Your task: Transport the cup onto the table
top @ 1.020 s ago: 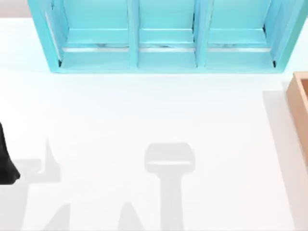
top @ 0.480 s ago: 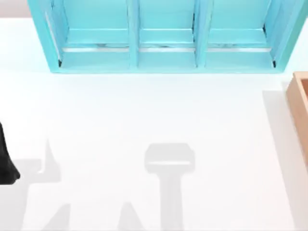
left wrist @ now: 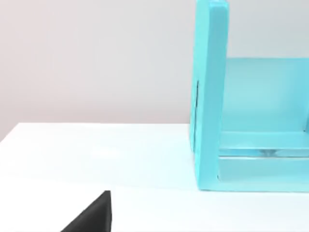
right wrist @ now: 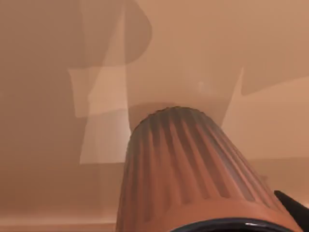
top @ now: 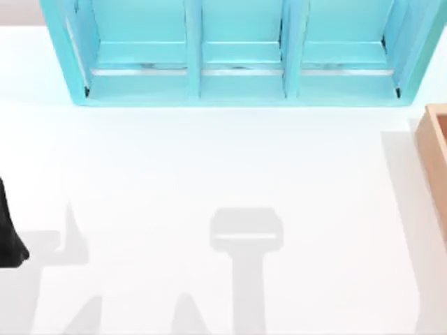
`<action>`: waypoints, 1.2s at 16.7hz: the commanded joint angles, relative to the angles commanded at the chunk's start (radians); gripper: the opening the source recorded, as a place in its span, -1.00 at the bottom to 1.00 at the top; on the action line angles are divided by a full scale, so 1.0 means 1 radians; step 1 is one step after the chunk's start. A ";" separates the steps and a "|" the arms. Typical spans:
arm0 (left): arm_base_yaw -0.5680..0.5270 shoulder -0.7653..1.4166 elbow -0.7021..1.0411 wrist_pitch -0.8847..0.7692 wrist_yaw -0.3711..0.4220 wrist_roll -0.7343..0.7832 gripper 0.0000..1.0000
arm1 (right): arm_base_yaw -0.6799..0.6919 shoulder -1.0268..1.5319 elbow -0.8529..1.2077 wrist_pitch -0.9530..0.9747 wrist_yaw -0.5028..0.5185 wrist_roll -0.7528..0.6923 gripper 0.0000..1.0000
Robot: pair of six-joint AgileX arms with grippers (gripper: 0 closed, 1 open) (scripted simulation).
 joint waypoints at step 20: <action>0.000 0.000 0.000 0.000 0.000 0.000 1.00 | 0.501 -0.154 0.253 -0.419 -0.003 0.504 -1.00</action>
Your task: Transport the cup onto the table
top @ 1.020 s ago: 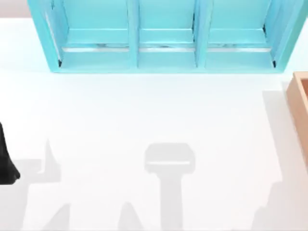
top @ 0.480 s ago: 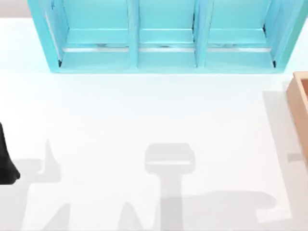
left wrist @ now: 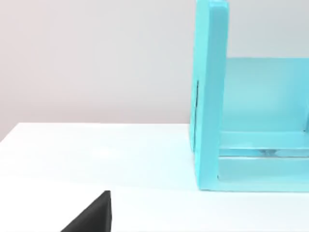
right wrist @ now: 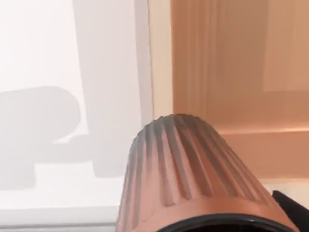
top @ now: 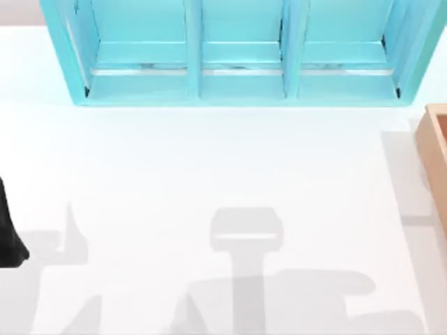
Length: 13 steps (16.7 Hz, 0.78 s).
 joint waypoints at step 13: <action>0.000 0.000 0.000 0.000 0.000 0.000 1.00 | 0.891 0.162 0.138 0.021 0.077 0.859 -1.00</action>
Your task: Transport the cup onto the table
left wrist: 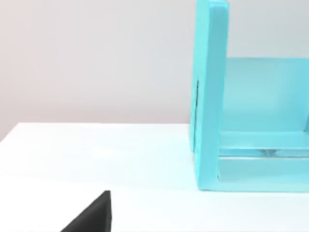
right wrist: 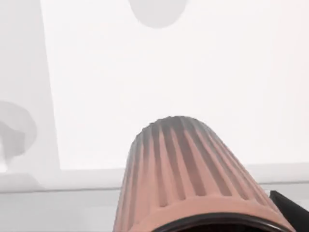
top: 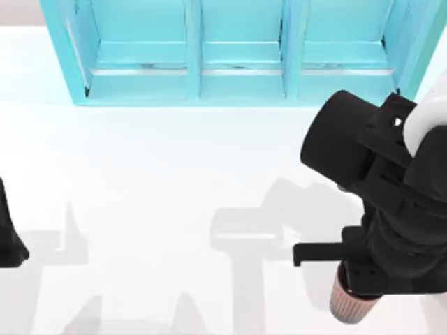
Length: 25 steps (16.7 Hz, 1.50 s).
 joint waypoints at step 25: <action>0.000 0.000 0.000 0.000 0.000 0.000 1.00 | 0.049 0.062 -0.218 0.265 0.005 0.047 -0.25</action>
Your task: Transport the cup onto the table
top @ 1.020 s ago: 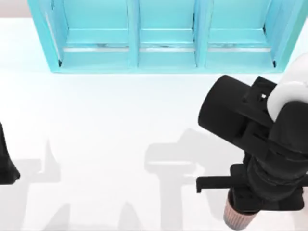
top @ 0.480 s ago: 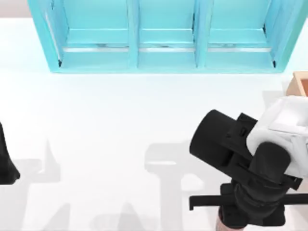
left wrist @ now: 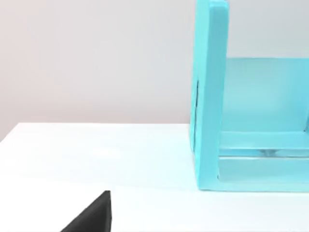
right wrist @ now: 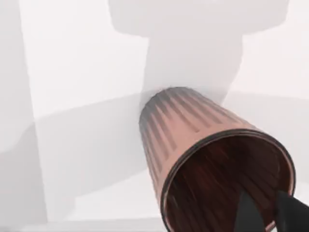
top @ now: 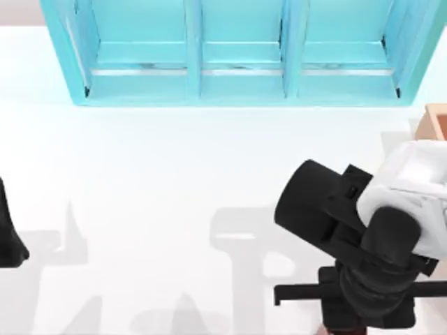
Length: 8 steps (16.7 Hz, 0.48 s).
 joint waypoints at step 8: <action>0.000 0.000 0.000 0.000 0.000 0.000 1.00 | 0.000 0.000 0.000 0.000 0.000 0.000 0.96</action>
